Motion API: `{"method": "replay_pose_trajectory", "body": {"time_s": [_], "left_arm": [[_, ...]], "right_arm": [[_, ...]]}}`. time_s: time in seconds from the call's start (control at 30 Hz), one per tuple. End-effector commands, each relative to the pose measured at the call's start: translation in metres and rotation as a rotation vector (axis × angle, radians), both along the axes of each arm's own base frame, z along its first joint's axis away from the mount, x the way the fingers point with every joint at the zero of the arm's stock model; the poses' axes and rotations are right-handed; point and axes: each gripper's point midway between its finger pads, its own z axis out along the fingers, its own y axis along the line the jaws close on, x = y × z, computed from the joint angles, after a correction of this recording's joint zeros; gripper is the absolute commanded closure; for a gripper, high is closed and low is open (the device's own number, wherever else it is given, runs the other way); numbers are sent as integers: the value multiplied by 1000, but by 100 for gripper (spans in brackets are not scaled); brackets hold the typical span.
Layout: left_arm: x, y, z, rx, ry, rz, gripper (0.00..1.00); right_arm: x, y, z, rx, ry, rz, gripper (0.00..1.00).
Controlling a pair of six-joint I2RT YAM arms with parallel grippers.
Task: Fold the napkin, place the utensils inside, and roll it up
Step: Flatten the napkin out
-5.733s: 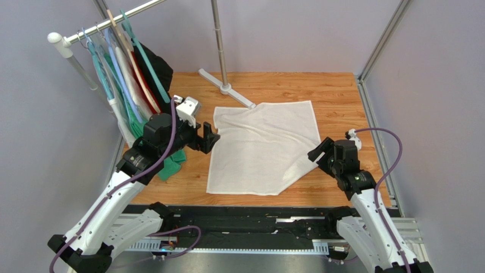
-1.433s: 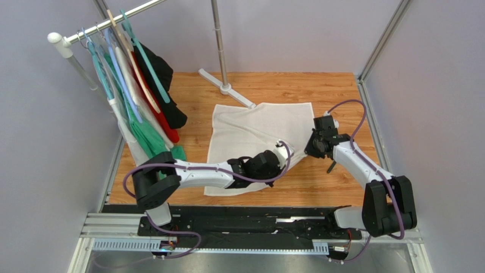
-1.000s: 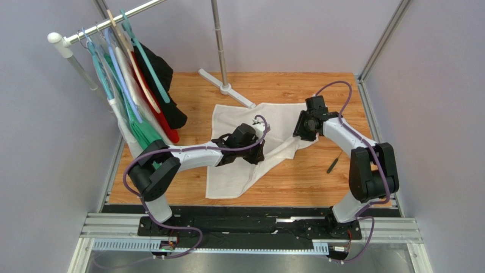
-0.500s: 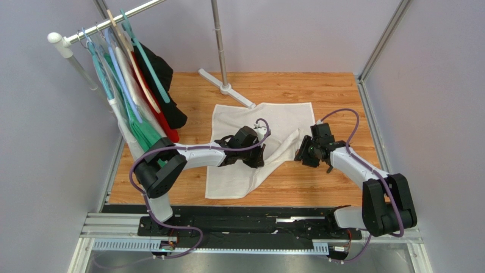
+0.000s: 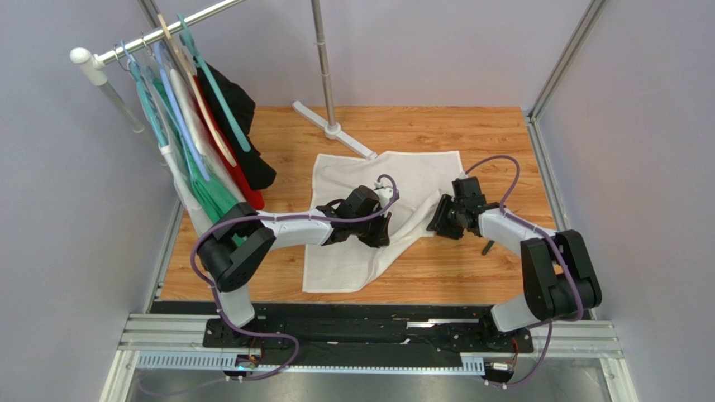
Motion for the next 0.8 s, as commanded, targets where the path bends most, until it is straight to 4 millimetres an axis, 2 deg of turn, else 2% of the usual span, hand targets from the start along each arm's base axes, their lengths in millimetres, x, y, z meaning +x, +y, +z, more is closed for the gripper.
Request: {"method": "replay_pose_trajectory", "body": {"time_s": [0.0, 0.1, 0.2, 0.27, 0.3, 0.37, 0.4, 0.43, 0.5, 0.53, 0.57, 0.6, 0.67, 0.7, 0.77], "left_arm": [[3, -5, 14, -30, -10, -10, 100], [3, -5, 15, -30, -13, -9, 100], [3, -6, 18, -37, -19, -12, 100], [3, -7, 21, -46, -21, -16, 100], [3, -7, 23, -50, -22, -18, 100], [2, -8, 29, -62, -26, -23, 95], [3, -8, 35, -70, -37, -19, 91], [3, -8, 38, -77, -39, -15, 81], [3, -7, 52, -101, -63, -13, 67], [2, -6, 56, -108, -68, -9, 56], [-1, -2, 59, -101, -62, -8, 53], [-1, -2, 73, -126, -84, -9, 44], [-5, 2, 82, -141, -94, -6, 31], [-6, 5, 94, -158, -114, -3, 30], [-8, 11, 101, -165, -125, 7, 28]], "right_arm": [[18, 12, 8, 40, -58, 31, 60], [15, 10, 6, 32, -42, 28, 64], [7, 9, 5, 32, -21, 32, 73], [-1, 6, 2, 21, 0, 27, 88], [-2, 5, 6, 20, -6, 23, 99], [-13, 1, 4, 7, 20, 14, 100], [-14, 0, 12, 11, 1, 7, 100], [-20, -3, 12, 0, 18, 3, 100], [-33, -8, 20, -11, 26, -12, 100], [-36, -13, 24, -27, 23, -23, 100], [-40, -16, 28, -36, 22, -30, 100], [-50, -20, 29, -52, 47, -34, 99], [-57, -27, 44, -68, 19, -54, 98], [-66, -30, 49, -77, 39, -65, 96], [-72, -35, 64, -81, 9, -89, 96]]}}
